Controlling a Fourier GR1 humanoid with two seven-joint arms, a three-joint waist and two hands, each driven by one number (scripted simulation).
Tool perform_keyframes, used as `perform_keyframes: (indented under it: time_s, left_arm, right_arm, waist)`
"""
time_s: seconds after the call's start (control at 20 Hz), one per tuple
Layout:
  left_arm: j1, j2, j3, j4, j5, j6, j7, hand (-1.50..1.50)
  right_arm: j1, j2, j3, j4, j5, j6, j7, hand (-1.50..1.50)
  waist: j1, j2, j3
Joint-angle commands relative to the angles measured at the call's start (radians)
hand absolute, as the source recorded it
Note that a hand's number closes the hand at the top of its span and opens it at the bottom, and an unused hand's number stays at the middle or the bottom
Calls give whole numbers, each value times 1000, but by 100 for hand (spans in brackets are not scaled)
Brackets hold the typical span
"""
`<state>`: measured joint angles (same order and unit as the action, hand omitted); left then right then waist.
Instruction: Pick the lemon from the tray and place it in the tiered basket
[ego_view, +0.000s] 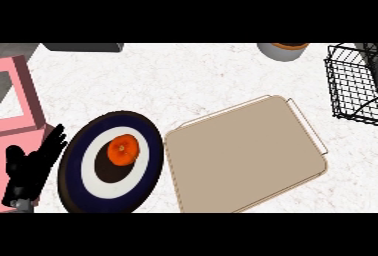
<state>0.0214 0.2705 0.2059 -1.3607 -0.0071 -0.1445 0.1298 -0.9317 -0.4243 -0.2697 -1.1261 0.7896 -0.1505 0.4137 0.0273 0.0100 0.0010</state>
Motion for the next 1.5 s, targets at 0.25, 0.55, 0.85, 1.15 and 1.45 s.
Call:
perform_keyframes:
  time_s: [0.25, 0.55, 0.85, 1.15, 1.45]
  left_arm:
    - [-5, -12, -8, -43, 1, 3, 49, 0]
    - [-32, 11, 4, -16, 14, -22, 39, 0]
    - [-25, -19, -18, -38, -12, 10, 42, 0]
    - [-1, -10, -20, -64, -1, -19, 52, 0]
    - [-31, -2, -17, -66, -5, -15, 66, 0]
  right_arm:
    - [-190, -113, -118, 483, -68, -116, -288, 150]
    - [-149, -308, 124, 507, 256, -66, -309, 150]
    - [-218, -369, 176, 668, 347, -93, -430, 150]
    - [-322, -407, 185, 802, 387, -79, -525, 150]
    - [-402, -395, 226, 887, 452, -6, -512, 150]
  waist:
    - [12, 3, 0]
    - [25, 10, -2]
    - [29, 11, 0]
    - [40, 11, 1]
    - [40, 11, 0]
